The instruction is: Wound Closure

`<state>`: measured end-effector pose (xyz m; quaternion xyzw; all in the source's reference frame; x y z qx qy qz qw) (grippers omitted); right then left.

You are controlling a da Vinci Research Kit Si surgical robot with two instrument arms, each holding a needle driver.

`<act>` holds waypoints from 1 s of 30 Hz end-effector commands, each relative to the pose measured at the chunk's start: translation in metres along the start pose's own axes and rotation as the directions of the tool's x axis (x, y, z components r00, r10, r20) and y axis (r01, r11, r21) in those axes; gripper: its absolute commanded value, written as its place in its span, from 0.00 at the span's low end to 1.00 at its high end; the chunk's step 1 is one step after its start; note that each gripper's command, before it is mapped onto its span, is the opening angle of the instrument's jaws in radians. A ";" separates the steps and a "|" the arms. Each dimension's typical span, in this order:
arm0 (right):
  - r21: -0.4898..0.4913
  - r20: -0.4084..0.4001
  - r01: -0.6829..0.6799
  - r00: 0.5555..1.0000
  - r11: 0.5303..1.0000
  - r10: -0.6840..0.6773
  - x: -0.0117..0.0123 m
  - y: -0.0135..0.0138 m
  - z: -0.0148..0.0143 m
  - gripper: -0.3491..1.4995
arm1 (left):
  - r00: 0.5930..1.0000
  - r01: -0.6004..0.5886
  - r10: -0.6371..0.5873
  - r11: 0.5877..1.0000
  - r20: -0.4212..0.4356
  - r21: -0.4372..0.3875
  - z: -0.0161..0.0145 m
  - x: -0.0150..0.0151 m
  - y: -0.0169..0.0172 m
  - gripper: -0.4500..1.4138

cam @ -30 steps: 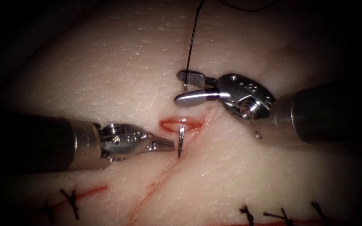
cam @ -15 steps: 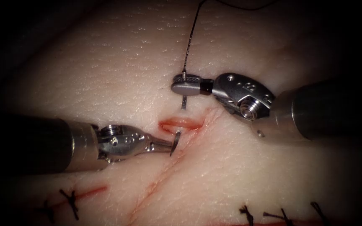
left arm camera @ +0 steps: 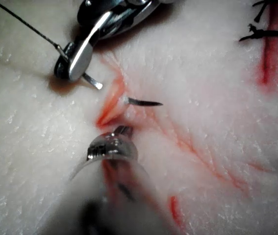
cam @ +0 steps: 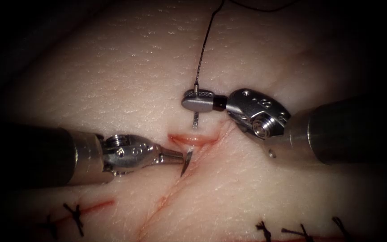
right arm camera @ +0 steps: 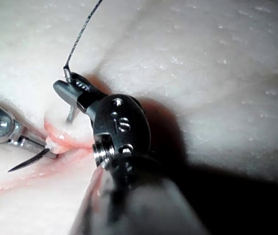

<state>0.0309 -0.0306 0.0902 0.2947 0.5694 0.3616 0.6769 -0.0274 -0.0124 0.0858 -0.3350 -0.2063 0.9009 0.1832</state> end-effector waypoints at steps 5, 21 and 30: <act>0.027 0.015 -0.040 0.999 0.999 0.039 -0.0013 -0.0002 0.0008 0.00 | 1.000 -0.005 0.005 1.000 0.000 -0.001 0.0010 -0.0001 0.0001 0.07; 0.052 -0.009 -0.103 0.995 0.993 0.103 -0.0026 -0.0005 0.0009 0.00 | 0.999 -0.032 0.032 0.999 0.003 0.015 0.0008 0.0000 0.0002 0.08; -0.009 -0.122 -0.051 0.991 0.999 0.049 -0.0003 0.0031 -0.0005 0.87 | 0.979 -0.201 0.202 0.978 -0.016 0.055 0.0001 0.0005 0.0002 0.11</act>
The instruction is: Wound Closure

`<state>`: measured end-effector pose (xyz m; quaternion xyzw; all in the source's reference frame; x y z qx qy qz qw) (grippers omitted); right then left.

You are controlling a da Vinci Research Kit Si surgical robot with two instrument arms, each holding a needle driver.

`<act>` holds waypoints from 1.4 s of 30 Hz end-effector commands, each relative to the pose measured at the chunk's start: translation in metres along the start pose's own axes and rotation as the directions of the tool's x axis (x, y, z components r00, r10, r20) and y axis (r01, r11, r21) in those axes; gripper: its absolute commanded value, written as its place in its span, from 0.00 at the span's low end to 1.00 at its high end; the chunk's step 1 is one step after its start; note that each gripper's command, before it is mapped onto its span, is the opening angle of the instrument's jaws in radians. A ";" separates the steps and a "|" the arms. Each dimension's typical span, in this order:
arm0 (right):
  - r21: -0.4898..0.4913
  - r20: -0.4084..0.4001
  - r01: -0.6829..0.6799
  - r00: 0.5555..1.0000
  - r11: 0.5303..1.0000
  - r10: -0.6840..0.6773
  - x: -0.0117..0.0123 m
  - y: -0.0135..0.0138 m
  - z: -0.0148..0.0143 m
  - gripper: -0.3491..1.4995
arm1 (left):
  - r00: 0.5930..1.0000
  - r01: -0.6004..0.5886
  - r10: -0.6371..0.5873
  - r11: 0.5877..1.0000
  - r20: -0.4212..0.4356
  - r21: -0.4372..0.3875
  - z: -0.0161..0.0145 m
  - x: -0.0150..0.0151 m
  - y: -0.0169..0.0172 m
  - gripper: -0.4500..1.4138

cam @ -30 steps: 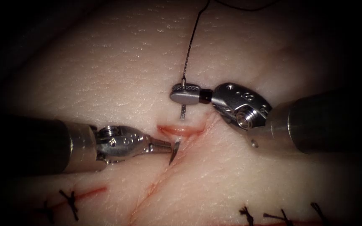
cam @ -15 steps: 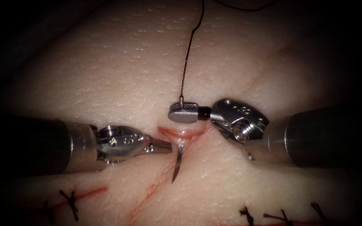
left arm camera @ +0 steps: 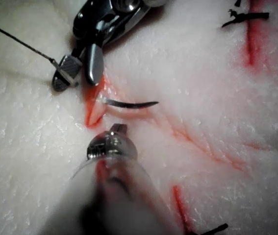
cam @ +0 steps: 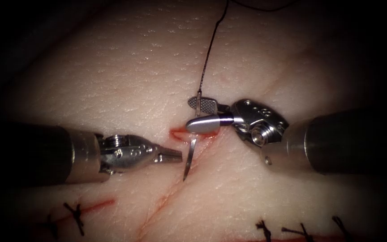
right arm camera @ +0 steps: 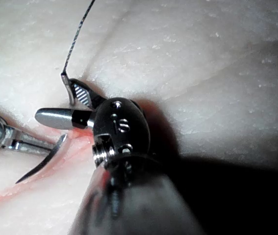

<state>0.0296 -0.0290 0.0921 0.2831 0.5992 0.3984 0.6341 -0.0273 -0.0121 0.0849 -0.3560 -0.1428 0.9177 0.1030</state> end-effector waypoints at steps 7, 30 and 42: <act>0.003 -0.016 0.018 1.000 1.000 -0.018 0.0004 0.0011 -0.0010 0.84 | 0.986 -0.136 0.138 0.990 -0.092 0.028 -0.0002 0.0005 -0.0003 0.36; 0.005 -0.028 0.050 0.998 0.999 -0.050 -0.0012 0.0017 -0.0012 0.79 | 0.900 -0.351 0.358 0.934 -0.250 0.072 0.0010 0.0027 0.0003 0.51; -0.009 -0.046 0.048 0.998 0.999 -0.049 -0.0014 0.0015 -0.0023 0.74 | 0.876 -0.397 0.392 0.917 -0.282 0.043 0.0020 0.0026 -0.0008 0.00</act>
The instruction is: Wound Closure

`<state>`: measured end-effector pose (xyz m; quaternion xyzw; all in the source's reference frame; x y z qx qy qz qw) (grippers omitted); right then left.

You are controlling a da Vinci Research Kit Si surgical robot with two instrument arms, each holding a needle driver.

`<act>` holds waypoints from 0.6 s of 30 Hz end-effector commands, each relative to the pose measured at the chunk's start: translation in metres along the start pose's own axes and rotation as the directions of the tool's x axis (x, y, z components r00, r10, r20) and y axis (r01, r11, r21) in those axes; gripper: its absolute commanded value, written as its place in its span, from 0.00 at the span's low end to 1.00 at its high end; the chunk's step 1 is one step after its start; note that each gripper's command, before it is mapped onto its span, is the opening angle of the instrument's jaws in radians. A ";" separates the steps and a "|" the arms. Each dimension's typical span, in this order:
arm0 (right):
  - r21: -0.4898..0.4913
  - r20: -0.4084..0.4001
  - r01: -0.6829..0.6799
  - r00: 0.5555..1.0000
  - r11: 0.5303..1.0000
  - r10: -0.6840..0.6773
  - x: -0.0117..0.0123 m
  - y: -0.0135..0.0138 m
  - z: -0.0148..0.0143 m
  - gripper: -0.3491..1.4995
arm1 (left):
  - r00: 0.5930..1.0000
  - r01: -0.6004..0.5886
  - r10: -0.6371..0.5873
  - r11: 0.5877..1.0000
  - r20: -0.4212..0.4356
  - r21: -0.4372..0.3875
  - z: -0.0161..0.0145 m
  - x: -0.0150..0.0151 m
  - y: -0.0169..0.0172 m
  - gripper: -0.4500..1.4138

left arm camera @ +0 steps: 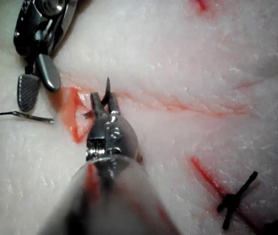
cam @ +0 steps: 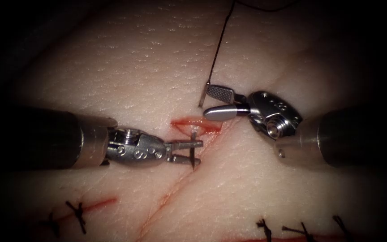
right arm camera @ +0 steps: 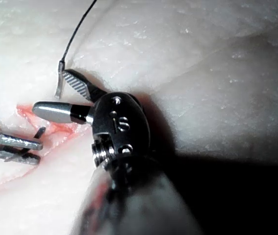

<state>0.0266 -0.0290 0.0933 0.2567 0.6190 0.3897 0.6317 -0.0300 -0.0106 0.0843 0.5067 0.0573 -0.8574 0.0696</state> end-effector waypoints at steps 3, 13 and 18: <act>-0.007 -0.004 -0.004 1.000 1.000 0.004 -0.0008 0.0000 0.0001 0.74 | 1.000 0.022 -0.022 1.000 -0.019 -0.019 0.0006 -0.0001 0.0000 0.00; 0.000 0.000 -0.004 1.000 1.000 0.004 -0.0009 -0.0002 -0.0007 0.71 | 0.911 0.369 -0.378 0.926 -0.164 -0.081 -0.0010 0.0027 -0.0002 0.00; -0.003 -0.001 -0.004 1.000 1.000 0.004 -0.0009 -0.0002 -0.0007 0.70 | 0.821 0.502 -0.532 0.845 -0.206 -0.183 -0.0016 0.0045 0.0005 0.00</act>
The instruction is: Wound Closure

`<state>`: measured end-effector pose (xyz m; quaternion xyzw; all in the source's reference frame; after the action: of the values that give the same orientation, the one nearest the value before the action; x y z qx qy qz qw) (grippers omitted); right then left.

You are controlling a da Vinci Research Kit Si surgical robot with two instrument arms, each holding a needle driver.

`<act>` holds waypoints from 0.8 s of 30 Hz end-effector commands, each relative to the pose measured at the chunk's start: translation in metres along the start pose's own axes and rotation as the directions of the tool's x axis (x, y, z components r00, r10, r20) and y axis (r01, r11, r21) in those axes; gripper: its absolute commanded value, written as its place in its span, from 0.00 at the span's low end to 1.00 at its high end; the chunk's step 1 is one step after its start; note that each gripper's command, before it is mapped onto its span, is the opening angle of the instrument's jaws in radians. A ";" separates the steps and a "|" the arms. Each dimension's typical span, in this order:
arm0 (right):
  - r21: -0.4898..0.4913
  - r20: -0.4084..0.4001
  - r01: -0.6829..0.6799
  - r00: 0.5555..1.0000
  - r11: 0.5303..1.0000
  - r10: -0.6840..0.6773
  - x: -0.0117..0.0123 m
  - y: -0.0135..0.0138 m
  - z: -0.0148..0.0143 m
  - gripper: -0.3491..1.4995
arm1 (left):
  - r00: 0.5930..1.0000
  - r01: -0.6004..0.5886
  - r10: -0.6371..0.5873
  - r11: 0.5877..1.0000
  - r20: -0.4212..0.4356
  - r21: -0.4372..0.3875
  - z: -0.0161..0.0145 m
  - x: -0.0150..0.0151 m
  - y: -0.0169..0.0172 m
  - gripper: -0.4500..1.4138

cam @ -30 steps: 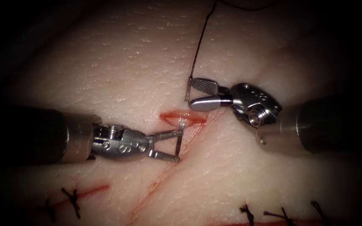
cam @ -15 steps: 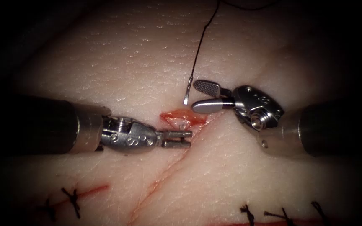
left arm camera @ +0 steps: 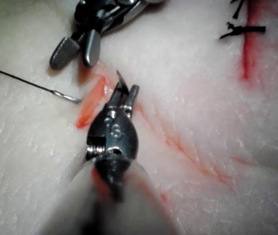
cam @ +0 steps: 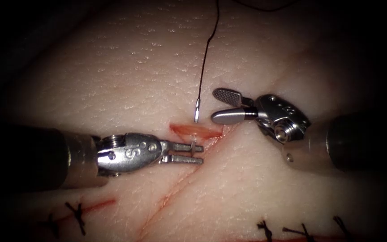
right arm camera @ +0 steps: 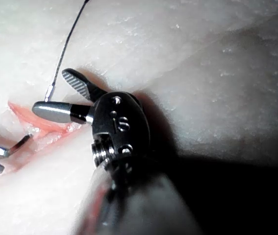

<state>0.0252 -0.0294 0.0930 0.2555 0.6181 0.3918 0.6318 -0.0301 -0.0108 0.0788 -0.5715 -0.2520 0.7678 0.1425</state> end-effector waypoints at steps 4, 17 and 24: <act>0.017 0.004 0.033 0.999 0.999 -0.033 -0.0009 0.0000 0.0006 0.56 | 0.993 0.093 -0.096 0.994 -0.066 -0.053 0.0004 0.0008 0.0010 0.00; 0.049 0.111 0.137 0.984 0.989 -0.142 -0.0009 -0.0001 0.0001 0.60 | 0.979 0.167 -0.178 0.979 -0.095 -0.115 -0.0013 0.0043 0.0030 0.00; 0.076 0.094 0.135 0.985 0.988 -0.142 -0.0012 -0.0006 -0.0011 0.50 | 0.991 0.058 -0.069 0.994 -0.113 -0.097 -0.0021 0.0059 0.0037 0.00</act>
<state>0.0237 -0.0302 0.0925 0.2512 0.6149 0.3121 0.6793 -0.0290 -0.0099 0.0707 -0.6161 -0.2888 0.7179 0.1472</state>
